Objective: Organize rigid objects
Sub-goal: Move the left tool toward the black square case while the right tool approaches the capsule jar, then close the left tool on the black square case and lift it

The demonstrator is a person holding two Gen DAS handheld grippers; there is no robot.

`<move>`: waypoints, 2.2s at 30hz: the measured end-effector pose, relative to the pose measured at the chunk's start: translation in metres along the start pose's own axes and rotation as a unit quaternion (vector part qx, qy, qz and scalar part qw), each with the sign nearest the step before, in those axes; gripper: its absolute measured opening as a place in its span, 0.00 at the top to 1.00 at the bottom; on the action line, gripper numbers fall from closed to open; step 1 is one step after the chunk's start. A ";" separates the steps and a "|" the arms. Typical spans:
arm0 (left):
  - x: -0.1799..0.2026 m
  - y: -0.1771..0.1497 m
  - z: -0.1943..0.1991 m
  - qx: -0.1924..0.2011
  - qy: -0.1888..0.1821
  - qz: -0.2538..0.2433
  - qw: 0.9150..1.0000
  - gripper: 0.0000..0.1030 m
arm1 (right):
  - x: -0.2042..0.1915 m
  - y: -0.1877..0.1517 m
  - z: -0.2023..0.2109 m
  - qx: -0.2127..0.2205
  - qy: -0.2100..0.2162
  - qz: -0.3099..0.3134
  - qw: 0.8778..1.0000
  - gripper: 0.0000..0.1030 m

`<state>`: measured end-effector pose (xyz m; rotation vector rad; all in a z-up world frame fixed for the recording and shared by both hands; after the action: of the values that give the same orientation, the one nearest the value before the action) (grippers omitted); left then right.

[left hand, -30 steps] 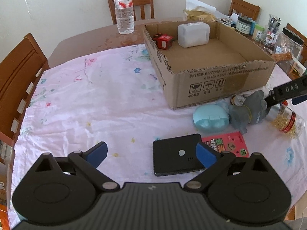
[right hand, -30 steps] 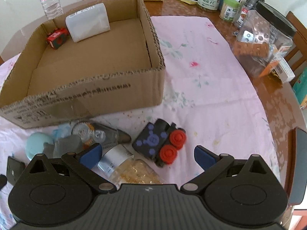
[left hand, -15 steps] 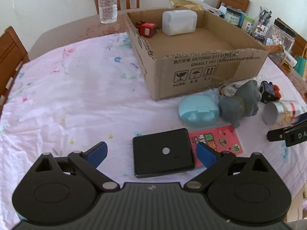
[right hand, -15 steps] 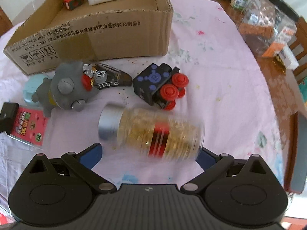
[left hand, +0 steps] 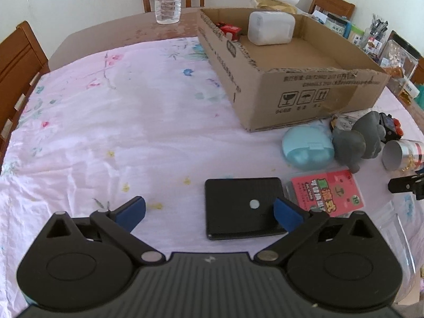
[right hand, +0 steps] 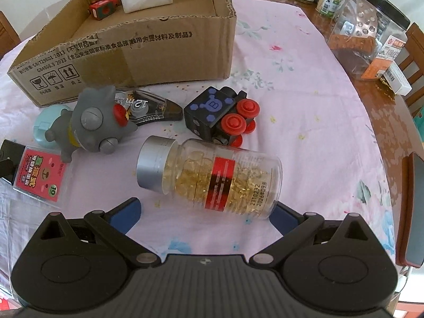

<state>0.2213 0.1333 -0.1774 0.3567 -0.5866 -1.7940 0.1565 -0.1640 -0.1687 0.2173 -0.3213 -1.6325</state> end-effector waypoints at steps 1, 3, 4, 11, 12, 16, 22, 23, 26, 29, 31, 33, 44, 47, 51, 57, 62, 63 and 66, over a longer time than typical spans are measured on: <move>-0.003 0.000 -0.001 -0.004 -0.006 0.005 1.000 0.00 | 0.000 0.000 0.000 0.000 0.000 0.000 1.000 0.00; -0.007 -0.002 -0.001 -0.012 -0.013 0.020 1.000 0.00 | 0.000 0.000 0.000 0.001 0.000 0.000 1.000 0.00; -0.006 -0.002 0.000 -0.013 -0.009 0.020 1.000 0.00 | 0.000 0.000 0.000 0.002 0.000 0.000 1.000 0.00; 0.013 -0.002 -0.004 -0.009 -0.008 -0.006 1.000 0.00 | -0.001 -0.001 0.001 0.005 -0.001 -0.002 1.000 0.00; 0.014 -0.001 -0.005 -0.009 -0.005 -0.009 1.000 0.00 | -0.001 0.000 0.001 0.004 -0.001 -0.002 1.000 0.00; 0.010 -0.003 -0.004 -0.014 0.004 -0.015 1.000 0.00 | -0.001 0.001 0.001 0.003 -0.001 -0.001 1.000 0.00; -0.010 -0.008 -0.001 -0.010 0.025 -0.025 0.999 0.00 | 0.000 0.000 0.001 0.008 -0.001 0.000 1.000 0.00; -0.010 -0.007 -0.002 -0.009 0.024 -0.023 0.999 0.00 | -0.001 -0.001 0.001 0.010 0.000 0.000 1.000 0.00; -0.005 -0.005 -0.005 -0.005 0.010 -0.034 0.999 0.00 | -0.001 -0.001 0.001 0.013 0.001 0.004 1.000 0.00; 0.001 0.000 -0.010 0.000 0.001 -0.046 0.999 0.00 | -0.001 -0.001 0.002 0.016 0.002 0.007 1.000 0.00; 0.003 0.002 -0.012 0.009 -0.004 -0.052 0.999 0.00 | -0.001 -0.001 0.002 0.017 0.002 0.008 1.000 0.00; 0.004 0.003 -0.012 0.016 -0.006 -0.055 0.998 0.00 | -0.001 -0.001 0.002 0.018 0.002 0.008 1.000 0.00; 0.002 0.003 -0.011 -0.001 -0.038 -0.104 0.994 0.00 | -0.001 -0.003 0.005 0.031 0.002 0.010 0.999 0.00; 0.003 0.003 -0.010 -0.006 -0.046 -0.120 0.992 0.03 | -0.001 -0.005 0.006 0.035 0.002 0.010 0.999 0.00; 0.006 0.004 -0.008 -0.004 -0.063 -0.133 0.989 0.14 | -0.001 -0.007 0.007 0.037 0.001 0.009 0.999 0.00; 0.005 0.008 -0.005 0.000 -0.073 -0.144 0.987 0.28 | -0.001 -0.007 0.008 0.044 -0.002 0.002 0.999 0.00; 0.004 0.007 -0.005 0.002 -0.073 -0.143 0.987 0.29 | -0.004 -0.001 0.006 0.040 -0.011 -0.014 0.999 0.00; 0.004 0.008 -0.005 0.002 -0.073 -0.143 0.987 0.29 | -0.006 0.000 0.005 0.036 -0.011 -0.016 0.999 0.00; 0.004 0.008 -0.005 0.001 -0.074 -0.144 0.987 0.29 | -0.007 0.006 0.003 0.030 -0.014 -0.021 0.999 0.00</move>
<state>0.2292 0.1270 -0.1773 0.3247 -0.6668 -2.1105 0.1614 -0.1571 -0.1640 0.2470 -0.3896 -1.6700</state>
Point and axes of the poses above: each gripper's, at about its wrist camera, not at the fingertips, and z roughly against the way its jaws point, x to its right, y to its top, the point moved 6 cm from there along -z, roughly the way its jaws point, and after that the axes turned 1 degree about x, right-handed, at the moved point
